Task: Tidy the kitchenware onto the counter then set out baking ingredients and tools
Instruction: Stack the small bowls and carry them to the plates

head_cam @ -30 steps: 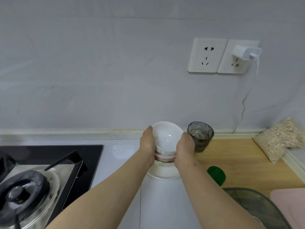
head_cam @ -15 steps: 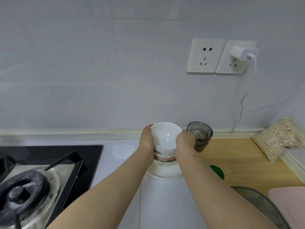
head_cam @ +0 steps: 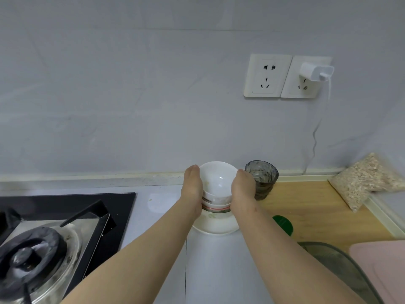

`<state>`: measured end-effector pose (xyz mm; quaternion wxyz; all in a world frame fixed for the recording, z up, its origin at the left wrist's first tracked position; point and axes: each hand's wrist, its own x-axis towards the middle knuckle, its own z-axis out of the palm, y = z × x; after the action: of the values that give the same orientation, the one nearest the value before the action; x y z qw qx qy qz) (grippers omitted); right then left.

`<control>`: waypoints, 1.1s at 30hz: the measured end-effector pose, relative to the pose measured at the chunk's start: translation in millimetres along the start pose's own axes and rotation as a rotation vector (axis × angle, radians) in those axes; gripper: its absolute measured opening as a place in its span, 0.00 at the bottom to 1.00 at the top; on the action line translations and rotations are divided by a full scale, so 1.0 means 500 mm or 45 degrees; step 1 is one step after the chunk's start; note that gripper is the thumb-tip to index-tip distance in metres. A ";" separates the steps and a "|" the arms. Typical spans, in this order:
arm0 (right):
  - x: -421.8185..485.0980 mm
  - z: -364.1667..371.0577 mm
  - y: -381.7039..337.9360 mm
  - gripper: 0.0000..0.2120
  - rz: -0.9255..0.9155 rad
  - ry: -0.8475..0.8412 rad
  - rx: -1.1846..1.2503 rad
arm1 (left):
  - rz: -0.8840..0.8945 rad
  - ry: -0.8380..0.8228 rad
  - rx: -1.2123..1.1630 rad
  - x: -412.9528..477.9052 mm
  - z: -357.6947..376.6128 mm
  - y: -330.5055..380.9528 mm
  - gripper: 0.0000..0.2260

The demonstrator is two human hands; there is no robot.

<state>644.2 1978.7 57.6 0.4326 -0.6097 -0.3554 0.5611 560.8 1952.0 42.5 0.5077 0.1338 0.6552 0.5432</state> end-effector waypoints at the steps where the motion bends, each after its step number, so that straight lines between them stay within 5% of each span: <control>1: 0.003 0.000 0.002 0.15 -0.022 0.016 -0.005 | 0.034 0.030 0.021 0.001 -0.002 -0.001 0.20; 7: -0.049 -0.020 -0.014 0.08 -0.080 0.020 0.035 | 0.255 0.058 0.004 -0.072 -0.026 0.032 0.17; 15: -0.179 -0.061 -0.058 0.18 -0.219 -0.065 0.044 | 0.420 0.070 0.011 -0.208 -0.074 0.063 0.14; 18: -0.228 -0.059 -0.056 0.09 -0.223 -0.126 0.032 | 0.459 0.082 -0.018 -0.266 -0.112 0.061 0.13; 33: -0.600 0.155 0.084 0.08 -0.160 -0.863 -0.127 | 0.537 0.590 -0.375 -0.508 -0.542 -0.007 0.06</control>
<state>529.9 1697.3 131.9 0.2935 -0.3859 -0.5426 0.6859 456.6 1609.9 143.0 0.2359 0.0645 0.6255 0.7409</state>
